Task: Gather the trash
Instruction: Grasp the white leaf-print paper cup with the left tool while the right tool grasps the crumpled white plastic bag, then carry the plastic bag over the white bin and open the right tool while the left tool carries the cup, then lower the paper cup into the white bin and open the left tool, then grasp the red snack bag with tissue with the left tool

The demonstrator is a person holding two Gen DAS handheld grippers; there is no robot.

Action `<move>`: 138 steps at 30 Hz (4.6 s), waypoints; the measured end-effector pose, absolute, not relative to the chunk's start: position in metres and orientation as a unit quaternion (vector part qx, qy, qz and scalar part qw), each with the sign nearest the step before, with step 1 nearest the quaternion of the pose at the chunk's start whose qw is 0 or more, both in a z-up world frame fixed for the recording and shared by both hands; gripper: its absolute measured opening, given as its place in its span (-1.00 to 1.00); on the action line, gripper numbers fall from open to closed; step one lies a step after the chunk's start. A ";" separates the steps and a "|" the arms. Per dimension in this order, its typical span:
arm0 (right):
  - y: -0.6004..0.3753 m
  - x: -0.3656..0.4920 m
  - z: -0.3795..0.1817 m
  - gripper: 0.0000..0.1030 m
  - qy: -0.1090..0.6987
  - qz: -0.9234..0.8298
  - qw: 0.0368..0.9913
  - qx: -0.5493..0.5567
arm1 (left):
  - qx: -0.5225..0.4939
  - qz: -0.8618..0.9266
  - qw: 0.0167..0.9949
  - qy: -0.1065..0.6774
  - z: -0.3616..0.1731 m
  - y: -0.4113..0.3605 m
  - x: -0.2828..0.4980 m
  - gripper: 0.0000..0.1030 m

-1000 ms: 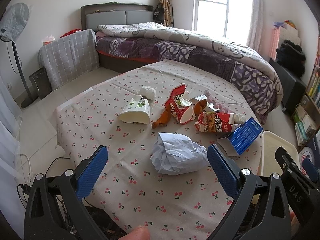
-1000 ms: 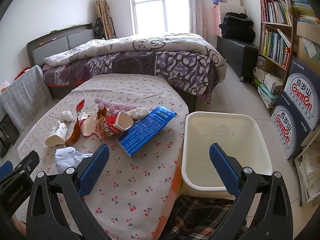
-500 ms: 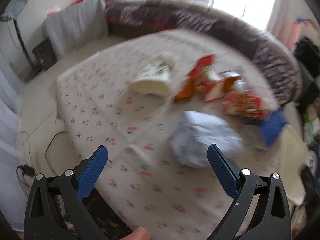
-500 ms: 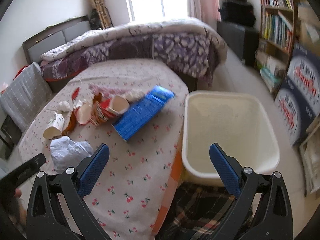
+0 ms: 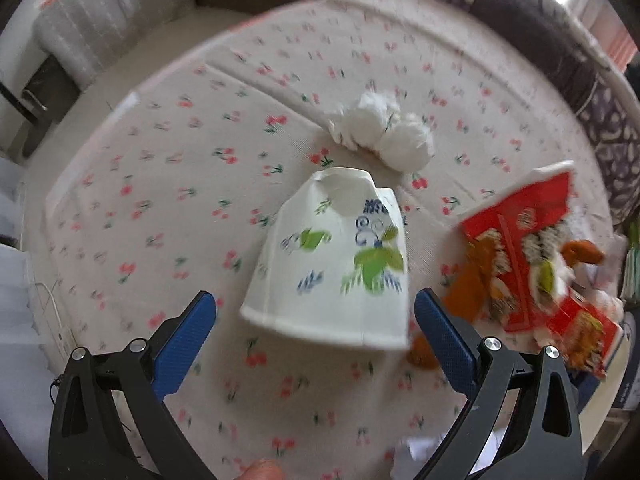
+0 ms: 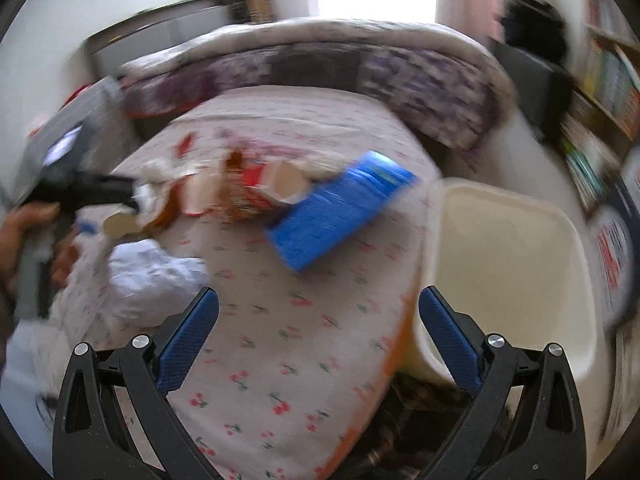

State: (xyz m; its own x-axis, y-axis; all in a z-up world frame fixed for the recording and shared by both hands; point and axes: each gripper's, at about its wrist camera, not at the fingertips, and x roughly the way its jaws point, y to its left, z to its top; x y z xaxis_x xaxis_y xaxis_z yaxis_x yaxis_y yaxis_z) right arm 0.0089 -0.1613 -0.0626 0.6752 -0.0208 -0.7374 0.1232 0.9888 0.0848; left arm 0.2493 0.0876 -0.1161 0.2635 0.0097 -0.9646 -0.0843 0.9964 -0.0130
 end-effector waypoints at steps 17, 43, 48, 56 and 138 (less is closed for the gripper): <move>-0.068 0.098 -0.088 0.86 0.473 0.248 0.844 -0.048 | -0.083 -0.008 0.812 0.577 -0.111 0.144 0.213 0.40; -0.092 0.066 -0.039 -0.24 0.381 0.125 0.909 0.112 | -0.119 0.003 0.875 0.470 -0.060 0.127 0.128 0.40; -0.127 0.048 -0.027 -0.23 0.346 0.051 0.931 0.107 | -0.095 -0.002 0.893 0.440 -0.044 0.106 0.112 0.40; -0.176 0.031 -0.026 -0.21 0.317 -0.059 0.941 0.105 | -0.065 -0.020 0.907 0.415 -0.032 0.063 0.094 0.40; -0.346 -0.032 -0.086 0.86 0.371 -0.294 0.854 0.217 | -0.011 -0.010 0.855 0.519 -0.069 -0.019 0.207 0.51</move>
State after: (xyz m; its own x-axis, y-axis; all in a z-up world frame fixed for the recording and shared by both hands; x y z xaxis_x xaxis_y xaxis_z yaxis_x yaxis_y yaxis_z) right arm -0.0322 -0.3463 -0.0855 0.5515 -0.3407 -0.7614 0.6625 0.7336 0.1516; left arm 0.2066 -0.0188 -0.0688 0.4615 -0.0282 -0.8867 0.0064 0.9996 -0.0285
